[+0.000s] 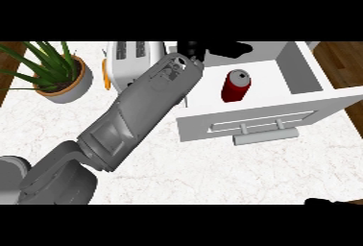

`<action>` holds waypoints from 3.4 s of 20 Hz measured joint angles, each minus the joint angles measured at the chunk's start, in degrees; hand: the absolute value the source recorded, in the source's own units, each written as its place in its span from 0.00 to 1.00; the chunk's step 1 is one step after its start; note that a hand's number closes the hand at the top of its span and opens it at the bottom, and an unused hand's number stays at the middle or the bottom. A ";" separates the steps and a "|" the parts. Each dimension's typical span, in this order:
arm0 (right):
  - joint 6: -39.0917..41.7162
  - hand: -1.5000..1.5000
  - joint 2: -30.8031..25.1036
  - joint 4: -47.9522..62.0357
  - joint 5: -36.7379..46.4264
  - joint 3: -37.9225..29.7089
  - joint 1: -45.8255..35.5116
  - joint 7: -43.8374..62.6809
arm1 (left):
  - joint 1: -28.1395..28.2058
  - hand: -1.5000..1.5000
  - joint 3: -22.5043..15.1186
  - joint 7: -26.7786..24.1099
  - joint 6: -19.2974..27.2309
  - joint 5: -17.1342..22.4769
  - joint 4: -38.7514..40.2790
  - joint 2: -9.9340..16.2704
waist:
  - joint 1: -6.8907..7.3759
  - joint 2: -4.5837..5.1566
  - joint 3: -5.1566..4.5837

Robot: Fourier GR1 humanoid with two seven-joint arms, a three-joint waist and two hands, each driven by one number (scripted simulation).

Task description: Pick up the can, place it into the drawer and close the drawer

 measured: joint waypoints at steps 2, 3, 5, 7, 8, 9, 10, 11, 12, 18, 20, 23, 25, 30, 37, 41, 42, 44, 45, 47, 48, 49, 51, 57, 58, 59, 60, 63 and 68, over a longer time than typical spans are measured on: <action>0.21 0.00 -1.04 -0.05 2.46 0.40 -0.44 -1.49 | 0.30 0.00 0.06 -0.42 0.16 1.04 -0.69 0.00 | 0.21 -0.02 -0.01; 0.38 0.00 -1.63 0.12 3.57 0.47 -0.63 -2.42 | 0.12 0.00 0.11 -0.40 0.06 1.49 -0.77 0.00 | 0.39 -0.04 0.00; 0.55 0.00 -2.43 -0.27 6.24 1.51 -0.84 -3.23 | -0.10 0.00 0.72 -1.09 -0.18 2.55 -1.19 0.00 | 0.90 -0.13 -0.02; 0.63 0.00 -3.52 -0.02 8.71 2.24 -2.00 -3.85 | 0.42 0.00 0.76 -1.78 0.41 3.72 -2.41 0.00 | 1.38 -0.25 -0.03; 0.52 0.00 -3.64 -0.45 10.25 3.09 -1.99 -4.08 | -0.10 0.00 1.07 -1.88 0.48 4.11 -2.16 0.00 | 1.58 -0.30 -0.03; 0.48 0.00 -4.11 -0.73 11.92 3.77 -2.36 -4.10 | -0.24 0.00 1.08 -2.26 0.96 4.46 -2.37 0.00 | 1.70 -0.34 -0.03; 0.26 0.00 -4.57 -0.68 13.91 4.50 -2.96 -4.25 | -0.54 0.00 1.34 -2.63 1.10 4.84 -2.45 0.00 | 1.94 -0.35 -0.04; 0.07 0.00 -5.15 -0.50 15.73 4.81 -3.33 -4.41 | -0.74 0.00 1.70 -3.17 1.08 5.04 -2.21 0.00 | 2.33 -0.41 -0.06; -0.24 0.00 -5.68 0.22 18.07 5.61 -4.23 -4.40 | -0.87 0.00 1.69 -3.36 1.18 5.23 -2.35 -0.01 | 2.77 -0.46 -0.06; -2.81 0.00 -7.62 4.58 32.35 11.29 -6.09 -5.80 | -1.78 0.00 0.95 -3.16 2.28 5.74 -2.69 -0.01 | 4.34 -0.82 -0.06; -3.84 0.00 -8.17 7.54 36.85 12.88 -7.25 -5.96 | -1.42 0.00 0.89 -3.04 2.20 5.56 -3.11 0.00 | 5.30 -1.03 -0.08; -5.88 0.00 -8.23 11.84 43.30 15.80 -8.52 -6.24 | -1.41 0.00 1.45 -2.58 1.90 5.34 -3.50 0.05 | 6.16 -1.25 -0.08; -8.04 0.00 -8.17 15.54 47.28 17.31 -8.63 -7.20 | -1.24 0.00 1.77 -2.12 1.71 4.97 -3.96 0.48 | 6.74 -1.40 -0.09; -14.15 0.00 -6.19 24.42 54.01 19.04 -10.13 -8.18 | -0.65 0.00 1.93 0.82 2.10 3.24 -6.30 2.39 | 7.74 -1.75 -0.07; -23.35 0.00 -3.76 39.73 57.29 16.35 -17.44 -11.04 | 2.48 0.00 0.67 7.01 2.26 0.47 -14.64 7.57 | 8.88 -2.41 -0.59; -27.58 0.00 -3.58 48.46 59.27 14.15 -23.08 -12.02 | 4.56 0.00 0.19 9.81 2.16 -0.68 -19.88 10.95 | 9.52 -2.73 -0.97; -28.90 0.00 -3.70 50.34 59.43 13.65 -23.92 -12.93 | 5.07 0.00 0.05 10.47 1.94 -0.90 -21.11 11.95 | 9.79 -2.85 -1.13; -30.30 0.00 -3.99 53.88 60.36 12.81 -26.15 -13.32 | 6.38 0.00 -0.15 11.95 1.40 -1.15 -23.84 14.04 | 10.18 -2.97 -1.25; -31.36 0.00 -4.11 55.70 60.98 12.54 -27.13 -13.77 | 7.13 0.00 -0.21 12.31 1.08 -1.25 -24.68 14.71 | 10.27 -2.99 -1.36; -33.45 0.00 -4.08 58.36 62.34 12.09 -28.43 -13.93 | 8.81 0.00 -0.35 13.33 0.70 -1.51 -27.24 16.68 | 10.44 -3.16 -1.52; -34.44 0.00 -4.13 60.18 63.09 11.68 -29.69 -13.82 | 9.33 0.00 -0.20 13.68 0.06 -1.45 -27.92 17.54 | 10.53 -3.07 -1.55; -35.23 0.00 -4.12 61.89 63.79 11.37 -30.97 -13.64 | 9.80 0.00 -0.06 13.96 -0.24 -1.57 -28.57 18.36 | 10.47 -3.00 -1.53; -37.43 0.00 -4.26 65.51 64.32 10.29 -33.21 -14.08 | 11.05 0.00 -0.10 14.90 -0.70 -1.63 -30.69 19.67 | 10.82 -2.93 -1.52; -43.46 0.00 -4.53 76.97 64.92 6.59 -41.16 -14.69 | 14.62 0.00 -0.40 17.39 -0.24 -2.53 -36.90 22.70 | 11.36 -2.45 -1.14; -44.41 0.00 -4.69 78.99 65.17 6.03 -42.51 -14.65 | 15.14 0.00 -0.48 18.10 -0.20 -2.66 -38.20 23.41 | 11.51 -2.38 -1.06; -45.29 0.00 -4.47 80.91 65.60 5.66 -44.03 -14.22 | 15.75 0.00 -0.54 18.34 -0.26 -2.97 -38.75 23.96 | 11.35 -2.26 -0.99; -45.74 0.00 -4.22 82.93 65.72 5.23 -45.47 -13.82 | 16.91 0.00 -0.63 18.46 -0.17 -3.12 -40.02 24.40 | 11.47 -2.11 -0.84; -48.47 0.00 -4.45 88.95 65.85 3.55 -49.54 -13.76 | 19.29 0.00 -0.37 19.17 -0.91 -3.33 -42.99 26.39 | 11.67 -1.75 -0.62; -52.39 0.00 -4.10 97.79 67.01 1.90 -56.01 -12.28 | 22.69 0.00 -0.12 19.25 -0.97 -4.31 -46.50 27.69 | 11.61 -1.22 -0.30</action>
